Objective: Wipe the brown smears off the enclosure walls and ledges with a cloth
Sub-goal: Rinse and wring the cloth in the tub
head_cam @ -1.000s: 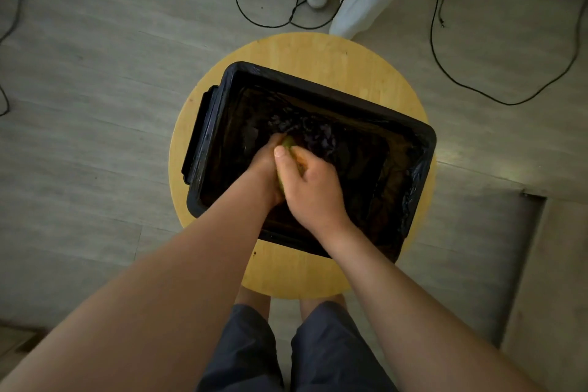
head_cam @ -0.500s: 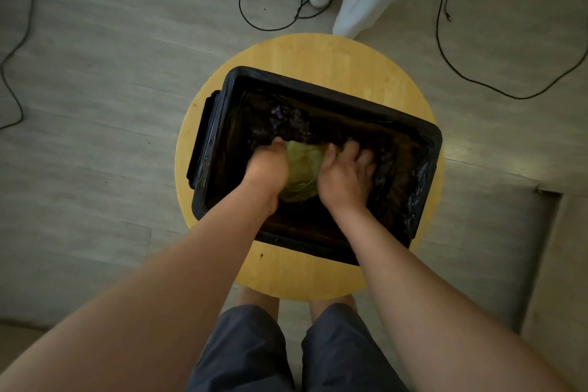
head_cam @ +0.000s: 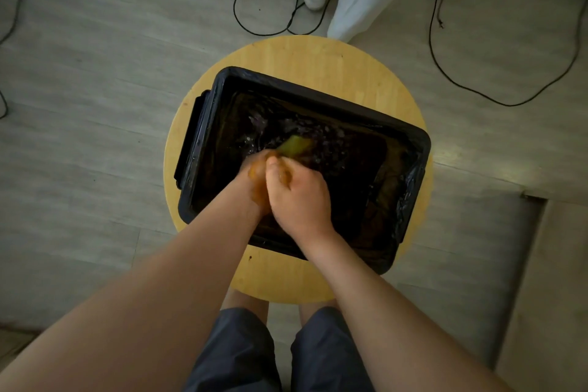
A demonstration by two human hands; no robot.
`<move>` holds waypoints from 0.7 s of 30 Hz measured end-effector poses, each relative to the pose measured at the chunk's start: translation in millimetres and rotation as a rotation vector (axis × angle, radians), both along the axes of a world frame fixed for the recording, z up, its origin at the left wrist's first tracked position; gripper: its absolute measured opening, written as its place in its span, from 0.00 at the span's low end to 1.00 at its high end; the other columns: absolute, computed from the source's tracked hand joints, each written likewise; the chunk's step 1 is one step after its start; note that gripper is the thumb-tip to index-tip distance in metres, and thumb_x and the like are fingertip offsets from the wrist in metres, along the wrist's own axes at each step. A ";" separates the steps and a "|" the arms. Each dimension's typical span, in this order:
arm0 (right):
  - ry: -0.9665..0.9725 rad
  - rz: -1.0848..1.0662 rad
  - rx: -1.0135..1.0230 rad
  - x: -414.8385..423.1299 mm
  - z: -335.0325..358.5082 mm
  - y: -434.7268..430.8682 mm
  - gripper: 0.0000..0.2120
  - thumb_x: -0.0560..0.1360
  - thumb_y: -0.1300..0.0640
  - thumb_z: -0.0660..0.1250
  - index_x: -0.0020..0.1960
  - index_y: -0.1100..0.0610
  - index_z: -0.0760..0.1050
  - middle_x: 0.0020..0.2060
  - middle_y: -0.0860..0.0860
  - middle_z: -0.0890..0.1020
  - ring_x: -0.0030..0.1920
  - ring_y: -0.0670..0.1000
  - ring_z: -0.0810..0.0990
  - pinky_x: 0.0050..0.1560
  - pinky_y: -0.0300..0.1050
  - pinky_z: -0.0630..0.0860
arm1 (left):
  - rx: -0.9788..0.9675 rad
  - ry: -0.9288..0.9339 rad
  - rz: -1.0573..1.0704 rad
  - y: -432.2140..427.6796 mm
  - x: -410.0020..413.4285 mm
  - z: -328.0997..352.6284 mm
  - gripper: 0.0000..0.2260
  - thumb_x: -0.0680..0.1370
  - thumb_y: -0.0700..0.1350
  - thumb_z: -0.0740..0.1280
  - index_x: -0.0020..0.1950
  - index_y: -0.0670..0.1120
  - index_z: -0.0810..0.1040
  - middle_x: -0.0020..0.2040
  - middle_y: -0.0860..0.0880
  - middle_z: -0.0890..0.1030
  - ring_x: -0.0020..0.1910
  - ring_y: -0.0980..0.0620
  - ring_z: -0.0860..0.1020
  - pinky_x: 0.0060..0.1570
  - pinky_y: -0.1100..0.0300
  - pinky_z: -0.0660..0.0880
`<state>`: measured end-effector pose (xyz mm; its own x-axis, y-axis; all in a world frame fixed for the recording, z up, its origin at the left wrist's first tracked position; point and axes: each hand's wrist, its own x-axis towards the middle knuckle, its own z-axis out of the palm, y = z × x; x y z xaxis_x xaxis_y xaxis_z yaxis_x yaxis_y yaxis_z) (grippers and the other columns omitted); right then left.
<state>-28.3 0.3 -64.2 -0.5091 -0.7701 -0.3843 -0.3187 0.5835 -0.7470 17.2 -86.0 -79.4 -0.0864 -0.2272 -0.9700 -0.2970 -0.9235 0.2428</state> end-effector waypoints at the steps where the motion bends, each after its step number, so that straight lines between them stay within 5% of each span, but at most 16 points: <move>1: 0.048 -0.005 0.038 -1.4 -6.6 -1.0 0.22 0.83 0.47 0.56 0.34 0.54 0.75 0.27 0.48 0.77 0.29 0.49 0.77 0.32 0.51 0.76 | -0.006 -0.024 0.022 1.1 -0.1 -0.3 0.12 0.86 0.43 0.58 0.43 0.47 0.73 0.39 0.49 0.74 0.35 0.52 0.74 0.35 0.58 0.72; 7: 0.386 0.075 0.232 -27.3 -45.6 -9.4 0.27 0.84 0.44 0.46 0.39 0.54 0.76 0.35 0.53 0.82 0.35 0.58 0.82 0.32 0.46 0.72 | -0.043 0.085 0.123 7.9 4.5 2.9 0.12 0.84 0.38 0.60 0.61 0.38 0.82 0.52 0.39 0.86 0.51 0.43 0.85 0.53 0.49 0.83; 10: 0.307 -0.185 0.326 -43.3 -58.4 -7.2 0.23 0.87 0.44 0.50 0.55 0.60 0.77 0.51 0.60 0.82 0.50 0.62 0.82 0.41 0.47 0.70 | -0.049 0.108 0.119 9.6 6.9 7.0 0.13 0.85 0.41 0.59 0.64 0.43 0.81 0.57 0.42 0.86 0.58 0.43 0.84 0.57 0.45 0.81; 12: 0.194 -0.381 0.398 -41.2 -58.4 -6.3 0.25 0.86 0.42 0.50 0.67 0.61 0.70 0.65 0.62 0.73 0.63 0.63 0.74 0.53 0.50 0.69 | -0.047 0.031 0.117 7.4 6.0 8.2 0.14 0.83 0.50 0.63 0.65 0.47 0.80 0.57 0.43 0.85 0.58 0.42 0.83 0.55 0.41 0.81; 15: -0.092 -0.392 0.565 -27.5 -56.5 -10.2 0.27 0.86 0.41 0.47 0.76 0.58 0.61 0.72 0.62 0.65 0.70 0.64 0.67 0.68 0.57 0.66 | 0.027 0.027 0.107 7.0 1.9 6.0 0.20 0.79 0.59 0.63 0.66 0.50 0.78 0.60 0.43 0.83 0.61 0.39 0.80 0.59 0.31 0.75; 18: -0.272 -0.203 0.498 -18.2 -40.0 -8.5 0.19 0.86 0.46 0.50 0.70 0.54 0.69 0.63 0.57 0.78 0.61 0.60 0.78 0.62 0.54 0.76 | 0.105 0.039 0.164 8.7 -4.5 4.7 0.21 0.81 0.61 0.63 0.61 0.47 0.83 0.53 0.43 0.87 0.55 0.42 0.84 0.55 0.45 0.80; 21: -0.239 -0.085 0.233 -9.6 -11.7 1.0 0.14 0.84 0.49 0.56 0.47 0.50 0.77 0.38 0.47 0.81 0.39 0.47 0.80 0.40 0.47 0.78 | 0.133 0.071 0.133 2.7 -1.5 1.8 0.18 0.82 0.55 0.63 0.49 0.42 0.84 0.38 0.44 0.86 0.39 0.47 0.85 0.39 0.58 0.80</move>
<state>-37.9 1.3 -76.0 -0.4419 -0.6067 -0.6608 -0.0941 0.7639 -0.6385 15.7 -83.3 -77.6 -0.1330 -0.1117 -0.9848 -0.1568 -0.9787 0.1322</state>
